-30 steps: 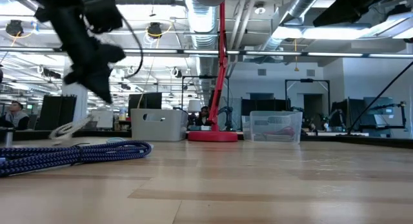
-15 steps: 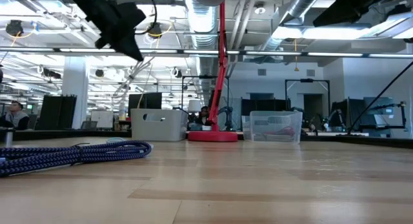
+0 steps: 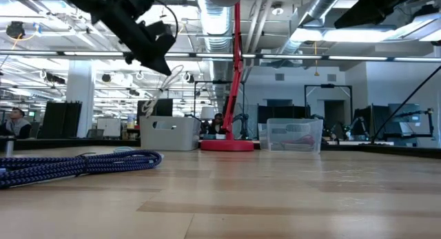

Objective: Pick & Place USB Port
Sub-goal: Put the white charger cable into the gray bin

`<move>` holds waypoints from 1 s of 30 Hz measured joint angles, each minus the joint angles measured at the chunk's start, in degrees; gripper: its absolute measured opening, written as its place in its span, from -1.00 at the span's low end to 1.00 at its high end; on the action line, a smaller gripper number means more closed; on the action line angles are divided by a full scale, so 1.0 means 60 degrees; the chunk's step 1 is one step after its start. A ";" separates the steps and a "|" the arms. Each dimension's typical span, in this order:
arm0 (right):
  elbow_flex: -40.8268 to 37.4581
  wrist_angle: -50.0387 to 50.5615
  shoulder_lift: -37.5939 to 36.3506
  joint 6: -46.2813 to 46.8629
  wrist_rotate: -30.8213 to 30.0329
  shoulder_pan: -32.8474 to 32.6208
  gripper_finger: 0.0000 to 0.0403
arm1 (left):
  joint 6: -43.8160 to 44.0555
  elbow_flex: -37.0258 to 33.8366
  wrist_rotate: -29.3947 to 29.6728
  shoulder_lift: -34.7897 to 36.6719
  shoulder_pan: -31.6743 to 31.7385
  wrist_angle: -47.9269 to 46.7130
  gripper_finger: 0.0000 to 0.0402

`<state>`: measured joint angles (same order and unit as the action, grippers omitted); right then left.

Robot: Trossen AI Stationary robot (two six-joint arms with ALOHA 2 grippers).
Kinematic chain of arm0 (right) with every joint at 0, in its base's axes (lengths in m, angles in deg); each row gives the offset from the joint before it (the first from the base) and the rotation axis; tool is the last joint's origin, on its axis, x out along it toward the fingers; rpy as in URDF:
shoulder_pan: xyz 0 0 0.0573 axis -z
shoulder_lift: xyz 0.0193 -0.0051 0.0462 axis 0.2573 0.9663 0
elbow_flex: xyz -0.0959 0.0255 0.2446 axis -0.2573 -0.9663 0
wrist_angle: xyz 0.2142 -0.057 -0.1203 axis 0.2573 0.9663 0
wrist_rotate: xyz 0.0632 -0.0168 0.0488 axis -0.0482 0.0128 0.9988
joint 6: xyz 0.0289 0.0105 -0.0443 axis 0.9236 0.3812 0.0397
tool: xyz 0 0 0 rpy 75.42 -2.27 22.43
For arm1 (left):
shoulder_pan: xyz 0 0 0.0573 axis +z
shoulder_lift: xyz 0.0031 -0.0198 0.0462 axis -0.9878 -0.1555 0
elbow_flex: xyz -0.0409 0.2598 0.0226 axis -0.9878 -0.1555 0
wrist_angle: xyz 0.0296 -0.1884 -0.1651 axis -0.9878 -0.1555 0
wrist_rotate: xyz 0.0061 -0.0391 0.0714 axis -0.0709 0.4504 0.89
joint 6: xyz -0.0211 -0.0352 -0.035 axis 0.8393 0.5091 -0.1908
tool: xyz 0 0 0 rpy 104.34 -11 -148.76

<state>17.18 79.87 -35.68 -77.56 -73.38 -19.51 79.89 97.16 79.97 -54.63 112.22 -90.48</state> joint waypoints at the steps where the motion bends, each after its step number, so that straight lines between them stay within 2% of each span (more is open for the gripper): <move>1: 0.0000 0.0000 -0.0003 0.0003 0.0000 -0.0004 -0.71 | 0.0099 0.0000 -0.0350 -0.0128 0.0232 0.0120 -0.99; 3: 0.0000 0.0000 0.0000 0.0003 0.0000 0.0000 -0.71 | 0.0159 0.0000 -0.0745 -0.0384 0.0603 0.0267 -0.99; 7: 0.0000 0.0000 0.0000 0.0003 0.0000 0.0000 -0.71 | 0.0166 0.0000 -0.0811 -0.0933 0.1027 0.0510 -0.99; 14: 0.0000 -0.0003 -0.0001 0.0003 0.0000 0.0000 -0.71 | 0.0241 0.0000 -0.1535 -0.2075 0.1321 0.1266 -0.99; 30: 0.0000 0.0000 -0.0001 0.0001 0.0000 0.0000 -0.71 | 0.0527 0.0004 -0.1539 -0.3689 0.1325 0.1762 -0.99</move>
<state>17.18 79.87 -35.69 -77.55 -73.38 -19.51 83.05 97.18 70.74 -76.77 120.17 -79.91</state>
